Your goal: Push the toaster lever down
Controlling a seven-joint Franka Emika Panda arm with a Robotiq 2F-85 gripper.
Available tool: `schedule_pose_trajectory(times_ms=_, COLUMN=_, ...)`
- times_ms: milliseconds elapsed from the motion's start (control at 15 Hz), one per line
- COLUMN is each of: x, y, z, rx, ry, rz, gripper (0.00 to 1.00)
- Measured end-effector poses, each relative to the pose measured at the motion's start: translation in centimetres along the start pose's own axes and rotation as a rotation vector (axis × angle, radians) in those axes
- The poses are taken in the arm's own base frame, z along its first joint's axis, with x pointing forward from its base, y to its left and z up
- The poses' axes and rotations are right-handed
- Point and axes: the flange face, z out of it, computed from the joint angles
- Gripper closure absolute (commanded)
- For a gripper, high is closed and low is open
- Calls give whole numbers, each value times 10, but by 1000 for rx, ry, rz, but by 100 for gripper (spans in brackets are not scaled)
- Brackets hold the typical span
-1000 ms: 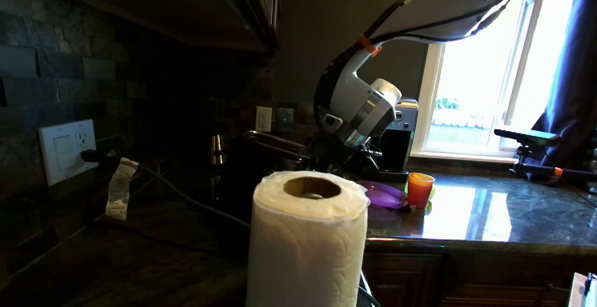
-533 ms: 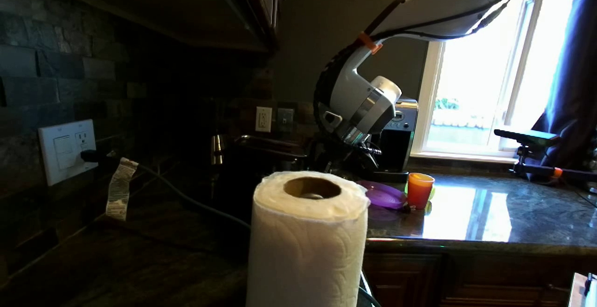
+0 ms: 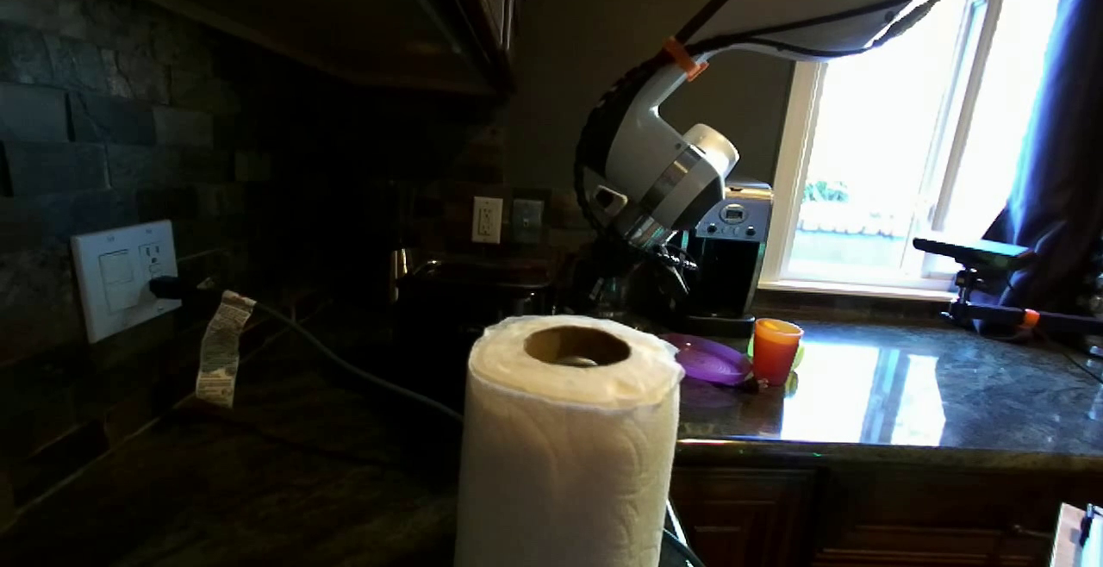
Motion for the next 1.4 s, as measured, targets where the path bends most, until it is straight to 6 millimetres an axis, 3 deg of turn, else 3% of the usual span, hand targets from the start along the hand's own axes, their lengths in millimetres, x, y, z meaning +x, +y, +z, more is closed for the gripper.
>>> schedule_pose_trajectory(times_ms=333, x=-8, y=4, z=-13, rx=-5, ry=-16, rz=-8, gripper=100)
schedule_pose_trajectory(times_ms=667, x=-40, y=10, z=-55, rx=29, ry=-45, rz=-49, gripper=100)
schedule_pose_trajectory(times_ms=733, x=-48, y=10, z=-64, rx=54, ry=-47, rz=-58, gripper=74)
schedule_pose_trajectory(times_ms=800, x=-54, y=9, z=-72, rx=82, ry=-51, rz=-63, gripper=73)
schedule_pose_trajectory(times_ms=1000, x=-65, y=7, z=-95, rx=164, ry=-51, rz=-66, gripper=53)
schedule_pose_trajectory(times_ms=1400, x=-52, y=18, z=-154, rx=135, ry=-88, rz=60, gripper=7)
